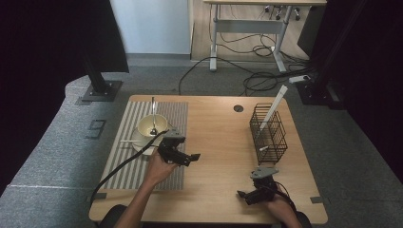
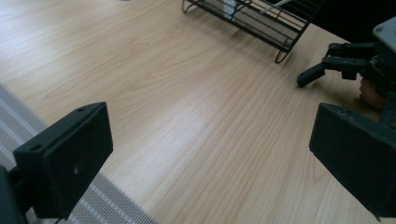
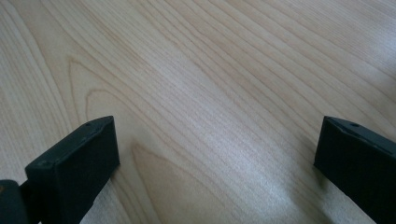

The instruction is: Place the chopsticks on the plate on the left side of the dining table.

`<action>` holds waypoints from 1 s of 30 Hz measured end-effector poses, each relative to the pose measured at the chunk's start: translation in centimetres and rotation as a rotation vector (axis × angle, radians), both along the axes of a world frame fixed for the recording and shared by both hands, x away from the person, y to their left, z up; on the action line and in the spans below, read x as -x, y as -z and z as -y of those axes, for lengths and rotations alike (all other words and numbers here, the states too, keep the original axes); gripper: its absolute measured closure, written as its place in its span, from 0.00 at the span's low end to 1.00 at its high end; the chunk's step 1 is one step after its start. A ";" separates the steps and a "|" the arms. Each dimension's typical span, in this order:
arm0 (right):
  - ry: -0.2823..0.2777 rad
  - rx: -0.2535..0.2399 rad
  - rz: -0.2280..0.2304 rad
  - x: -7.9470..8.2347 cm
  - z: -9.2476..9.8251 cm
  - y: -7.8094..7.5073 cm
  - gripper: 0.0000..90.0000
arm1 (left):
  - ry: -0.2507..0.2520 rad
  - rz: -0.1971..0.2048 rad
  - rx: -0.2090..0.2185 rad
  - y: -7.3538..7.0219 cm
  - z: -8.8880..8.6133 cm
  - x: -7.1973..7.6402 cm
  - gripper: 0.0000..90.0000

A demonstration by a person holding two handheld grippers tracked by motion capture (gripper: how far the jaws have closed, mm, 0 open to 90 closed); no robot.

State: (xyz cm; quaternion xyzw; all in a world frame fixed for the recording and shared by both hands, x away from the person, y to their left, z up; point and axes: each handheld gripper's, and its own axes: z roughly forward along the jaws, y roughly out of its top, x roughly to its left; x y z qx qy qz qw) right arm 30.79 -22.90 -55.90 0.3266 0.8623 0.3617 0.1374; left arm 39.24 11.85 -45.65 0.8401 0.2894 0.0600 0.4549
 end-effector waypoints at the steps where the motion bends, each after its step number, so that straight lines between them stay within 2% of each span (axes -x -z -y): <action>1: 0.000 0.000 -0.001 0.0 0.1 0.0 0.00 | 0.007 0.002 -0.005 -0.2 0.4 0.0 0.00; 7: 0.000 -0.002 0.003 0.1 0.2 0.0 0.00 | 0.039 0.002 -0.023 -1.0 2.5 -0.2 0.00; 11: 0.001 -0.002 0.002 0.3 0.4 0.0 0.00 | 0.063 0.020 -0.041 -1.5 4.0 -0.3 0.00; 22: 0.004 -0.001 -0.001 0.4 0.4 0.0 0.00 | 0.137 0.040 -0.029 -2.8 7.9 -0.5 0.00; 30: 0.004 -0.001 0.000 0.4 0.4 0.0 0.00 | 0.193 0.064 -0.054 -3.8 11.3 -0.3 0.02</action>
